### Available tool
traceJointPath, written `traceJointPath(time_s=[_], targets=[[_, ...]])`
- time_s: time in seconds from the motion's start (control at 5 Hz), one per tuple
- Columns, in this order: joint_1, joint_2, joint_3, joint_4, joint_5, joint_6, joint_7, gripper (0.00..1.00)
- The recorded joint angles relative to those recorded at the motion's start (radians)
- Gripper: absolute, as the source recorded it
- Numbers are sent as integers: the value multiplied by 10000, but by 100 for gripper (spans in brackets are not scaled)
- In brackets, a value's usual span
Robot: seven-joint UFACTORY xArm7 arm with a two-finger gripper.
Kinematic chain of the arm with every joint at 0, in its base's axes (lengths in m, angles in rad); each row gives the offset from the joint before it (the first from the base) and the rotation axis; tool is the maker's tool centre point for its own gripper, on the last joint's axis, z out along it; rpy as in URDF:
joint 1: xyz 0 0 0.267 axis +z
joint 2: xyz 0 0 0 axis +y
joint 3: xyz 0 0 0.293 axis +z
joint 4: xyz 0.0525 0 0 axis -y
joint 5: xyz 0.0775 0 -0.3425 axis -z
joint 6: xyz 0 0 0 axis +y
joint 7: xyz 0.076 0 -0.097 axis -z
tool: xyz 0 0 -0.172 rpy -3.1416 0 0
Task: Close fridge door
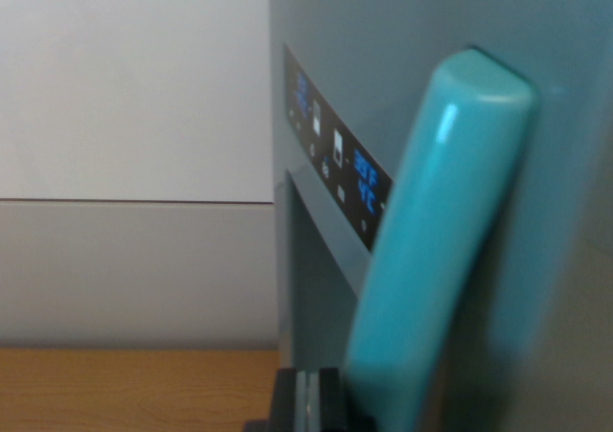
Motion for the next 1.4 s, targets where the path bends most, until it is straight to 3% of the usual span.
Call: traceJointPath(time_s=[0.2, 0.4, 0.6, 0.8, 1.0, 1.2, 1.4], targets=[[0, 0, 0, 0, 0, 0, 0, 100], [0, 462, -271, 314, 0, -3, 0, 100], [0, 462, -271, 314, 0, -3, 0, 100], [0, 853, -621, 573, 0, -3, 0, 100], [0, 853, -621, 573, 0, -3, 0, 100], [0, 1211, -1007, 843, 0, -4, 0, 100], [0, 1211, -1007, 843, 0, -4, 0, 100]])
